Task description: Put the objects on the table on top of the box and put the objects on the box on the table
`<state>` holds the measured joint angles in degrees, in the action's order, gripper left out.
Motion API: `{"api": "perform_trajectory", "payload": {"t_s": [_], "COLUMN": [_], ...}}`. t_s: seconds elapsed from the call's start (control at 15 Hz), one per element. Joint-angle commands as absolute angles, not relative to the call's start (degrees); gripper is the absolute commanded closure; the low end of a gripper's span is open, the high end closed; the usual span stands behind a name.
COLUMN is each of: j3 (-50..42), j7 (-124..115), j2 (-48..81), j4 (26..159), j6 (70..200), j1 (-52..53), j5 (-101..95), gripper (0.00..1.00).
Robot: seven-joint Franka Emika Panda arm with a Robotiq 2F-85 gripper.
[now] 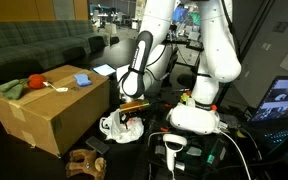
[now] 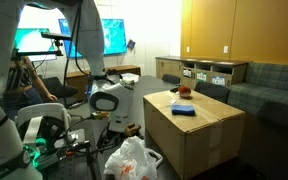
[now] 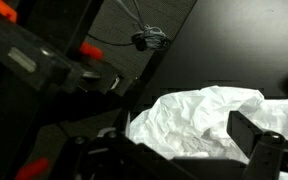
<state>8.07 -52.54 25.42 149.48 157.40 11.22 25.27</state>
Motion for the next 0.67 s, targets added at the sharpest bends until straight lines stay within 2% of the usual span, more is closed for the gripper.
{"api": "perform_trajectory", "payload": {"t_s": [0.0,0.27,0.6], "j3": [12.1,13.5,10.2], "j7": [-50.0,-49.6,-52.2], "j2": [27.9,30.8,34.7], "j4": [148.3,147.5,146.2], "j6": [159.6,162.8,168.7], "j1": [9.0,8.7,9.8], "j5": [29.9,32.1,31.2], "gripper": [0.00,0.00,0.00]}}
